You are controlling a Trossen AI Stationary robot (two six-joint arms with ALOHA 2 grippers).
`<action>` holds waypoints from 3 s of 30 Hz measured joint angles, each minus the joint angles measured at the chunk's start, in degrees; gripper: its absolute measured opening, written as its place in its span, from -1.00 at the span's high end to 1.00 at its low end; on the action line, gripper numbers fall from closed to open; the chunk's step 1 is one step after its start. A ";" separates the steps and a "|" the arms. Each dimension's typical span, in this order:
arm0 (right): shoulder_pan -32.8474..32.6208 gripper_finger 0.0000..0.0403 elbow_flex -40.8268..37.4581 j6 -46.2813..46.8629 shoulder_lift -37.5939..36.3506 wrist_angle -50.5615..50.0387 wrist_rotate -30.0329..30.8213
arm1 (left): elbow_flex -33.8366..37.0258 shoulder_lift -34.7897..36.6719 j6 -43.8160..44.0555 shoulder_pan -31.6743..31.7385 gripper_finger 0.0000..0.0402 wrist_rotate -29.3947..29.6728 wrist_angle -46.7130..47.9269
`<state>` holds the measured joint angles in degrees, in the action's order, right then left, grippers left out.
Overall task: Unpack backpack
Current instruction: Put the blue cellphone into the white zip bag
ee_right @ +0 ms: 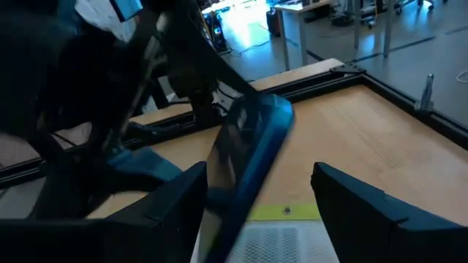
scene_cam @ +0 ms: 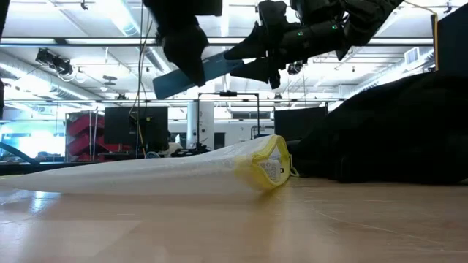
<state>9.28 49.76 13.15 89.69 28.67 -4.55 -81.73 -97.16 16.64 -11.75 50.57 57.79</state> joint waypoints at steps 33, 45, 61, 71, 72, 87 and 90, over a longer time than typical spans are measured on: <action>-1.64 0.97 -0.04 -11.57 -8.06 -10.07 -5.34 | -2.43 0.15 -1.92 -3.70 0.10 -10.38 -5.54; -22.88 0.97 -0.02 -27.42 -26.01 -33.61 2.42 | 2.16 0.80 3.92 -11.78 -0.03 3.56 -18.84; -42.82 0.97 -0.02 -34.86 -8.01 -39.47 35.49 | 28.39 3.97 -2.92 -5.35 0.09 -27.15 -74.90; -39.33 0.97 -0.02 -42.72 1.69 -32.71 42.55 | 31.09 10.09 -7.47 -4.70 0.09 -19.91 -72.02; -39.18 0.97 -0.02 -43.20 2.17 -32.15 43.12 | 32.55 11.98 -7.51 -4.37 0.10 -20.45 -73.36; -37.68 0.97 -0.02 -50.89 3.10 -22.87 43.08 | 65.81 23.18 19.08 -1.38 0.16 -24.14 -94.46; -36.73 0.97 -0.02 -50.94 4.04 -21.15 40.45 | 66.73 23.60 19.44 -1.36 0.17 -24.07 -95.66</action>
<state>-27.45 49.74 -37.79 93.73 7.52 35.90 -15.00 -73.56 36.07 -13.10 26.50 -37.88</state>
